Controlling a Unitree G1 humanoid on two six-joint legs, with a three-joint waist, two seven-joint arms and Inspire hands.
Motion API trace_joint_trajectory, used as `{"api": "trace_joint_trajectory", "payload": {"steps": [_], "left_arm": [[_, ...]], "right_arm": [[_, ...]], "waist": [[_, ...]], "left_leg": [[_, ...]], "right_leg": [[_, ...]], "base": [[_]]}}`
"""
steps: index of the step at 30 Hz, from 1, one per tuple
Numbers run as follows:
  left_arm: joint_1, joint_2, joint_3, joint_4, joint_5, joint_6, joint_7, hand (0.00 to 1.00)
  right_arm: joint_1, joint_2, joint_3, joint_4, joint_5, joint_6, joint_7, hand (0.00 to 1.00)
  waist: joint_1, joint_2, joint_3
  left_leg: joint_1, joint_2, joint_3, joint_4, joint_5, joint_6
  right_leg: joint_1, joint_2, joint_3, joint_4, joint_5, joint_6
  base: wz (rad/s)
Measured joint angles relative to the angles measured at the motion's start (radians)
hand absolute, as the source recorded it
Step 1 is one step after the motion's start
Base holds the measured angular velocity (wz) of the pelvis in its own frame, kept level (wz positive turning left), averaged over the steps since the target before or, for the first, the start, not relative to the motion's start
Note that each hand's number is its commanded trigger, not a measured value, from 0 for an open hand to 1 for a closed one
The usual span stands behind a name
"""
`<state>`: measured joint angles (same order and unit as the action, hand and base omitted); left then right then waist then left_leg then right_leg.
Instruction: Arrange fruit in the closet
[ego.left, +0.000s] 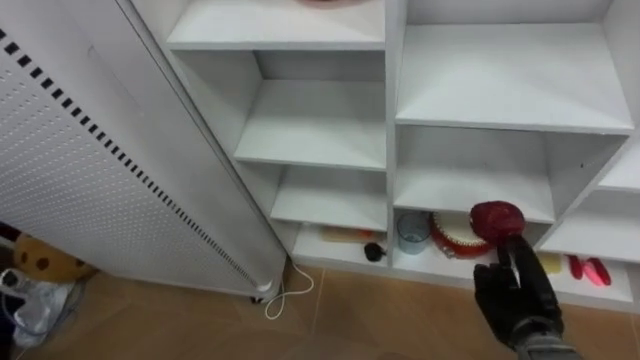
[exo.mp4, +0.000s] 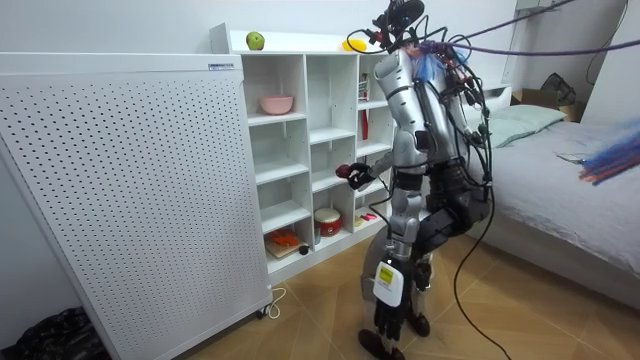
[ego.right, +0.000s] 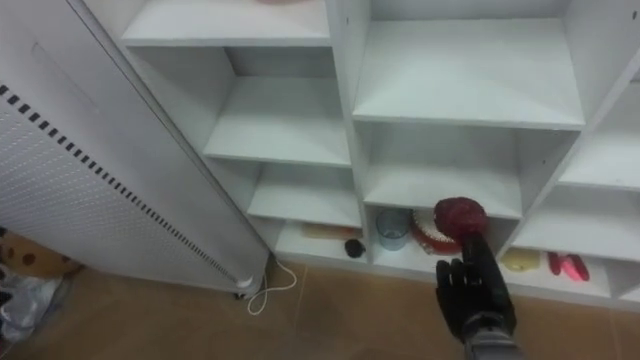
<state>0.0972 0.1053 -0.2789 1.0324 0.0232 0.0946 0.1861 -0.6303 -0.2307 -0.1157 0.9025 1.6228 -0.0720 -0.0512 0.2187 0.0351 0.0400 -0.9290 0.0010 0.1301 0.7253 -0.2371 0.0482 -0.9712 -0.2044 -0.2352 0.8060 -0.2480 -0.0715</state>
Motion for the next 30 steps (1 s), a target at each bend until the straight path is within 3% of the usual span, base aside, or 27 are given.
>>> {"api": "trace_joint_trajectory", "payload": {"steps": [5,7,13,14,15,16,24,30], "left_arm": [[0.012,0.009,-0.023,0.0,-0.057,-0.002,0.0,0.0],[0.012,0.016,-0.033,0.0,-0.056,-0.009,0.0,0.0],[0.014,0.042,-0.038,-0.002,-0.052,-0.017,0.0,0.0],[0.014,0.044,-0.038,-0.002,-0.052,-0.016,0.001,0.0],[0.014,0.045,-0.038,-0.005,-0.052,-0.016,0.001,0.0],[0.014,0.046,-0.038,-0.012,-0.052,-0.015,0.001,0.0],[0.014,0.054,-0.038,-0.031,-0.052,-0.012,-0.001,0.0],[0.027,0.072,-0.038,-0.031,-0.052,-0.012,-0.002,0.0]], "right_arm": [[-0.047,-0.038,-0.026,0.002,0.004,0.0,-0.013,1.0],[-0.079,-0.074,-0.027,0.002,0.002,-0.002,-0.033,1.0],[-0.136,-0.125,-0.038,0.036,-0.004,-0.002,-0.044,1.0],[-0.14,-0.127,-0.04,0.036,-0.004,-0.002,-0.046,0.68],[-0.149,-0.131,-0.044,0.036,-0.004,-0.002,-0.049,0.56],[-0.16,-0.136,-0.045,0.036,-0.004,-0.001,-0.05,0.0],[-0.24,-0.162,-0.065,0.036,0.002,-0.001,-0.06,0.0],[-0.276,-0.165,-0.065,0.031,0.0,-0.005,-0.068,0.0]], "waist": [[0.023,0.002,-0.0001],[0.034,0.002,-0.0002],[0.038,0.002,-0.0003],[0.037,0.002,-0.0003],[0.037,0.002,-0.0004],[0.035,0.002,-0.0005],[0.048,0.005,-0.0018],[0.062,0.014,-0.008]], "left_leg": [[-0.014,0.002,0.007,0.002,0.0,0.0],[-0.024,0.002,0.007,0.006,0.0,0.0],[-0.037,0.001,0.005,0.049,-0.019,0.005],[-0.039,0.002,0.005,0.055,-0.022,0.006],[-0.045,0.002,0.004,0.067,-0.028,0.008],[-0.053,0.002,0.003,0.075,-0.031,0.01],[-0.073,0.001,0.011,0.11,-0.041,0.021],[-0.068,0.002,0.026,0.108,-0.042,0.024]], "right_leg": [[-0.013,-0.006,-0.004,0.013,-0.011,-0.001],[-0.022,-0.008,-0.006,0.016,-0.012,-0.003],[-0.028,-0.023,-0.014,0.054,-0.037,-0.001],[-0.029,-0.024,-0.014,0.059,-0.039,-0.001],[-0.034,-0.026,-0.014,0.068,-0.044,-0.001],[-0.041,-0.029,-0.014,0.076,-0.046,-0.001],[-0.06,-0.044,-0.011,0.111,-0.054,0.005],[-0.059,-0.056,-0.013,0.119,-0.057,0.005]], "base": [[0.1],[0.0],[0.06],[0.0],[0.0],[0.0],[0.02],[0.05]]}}
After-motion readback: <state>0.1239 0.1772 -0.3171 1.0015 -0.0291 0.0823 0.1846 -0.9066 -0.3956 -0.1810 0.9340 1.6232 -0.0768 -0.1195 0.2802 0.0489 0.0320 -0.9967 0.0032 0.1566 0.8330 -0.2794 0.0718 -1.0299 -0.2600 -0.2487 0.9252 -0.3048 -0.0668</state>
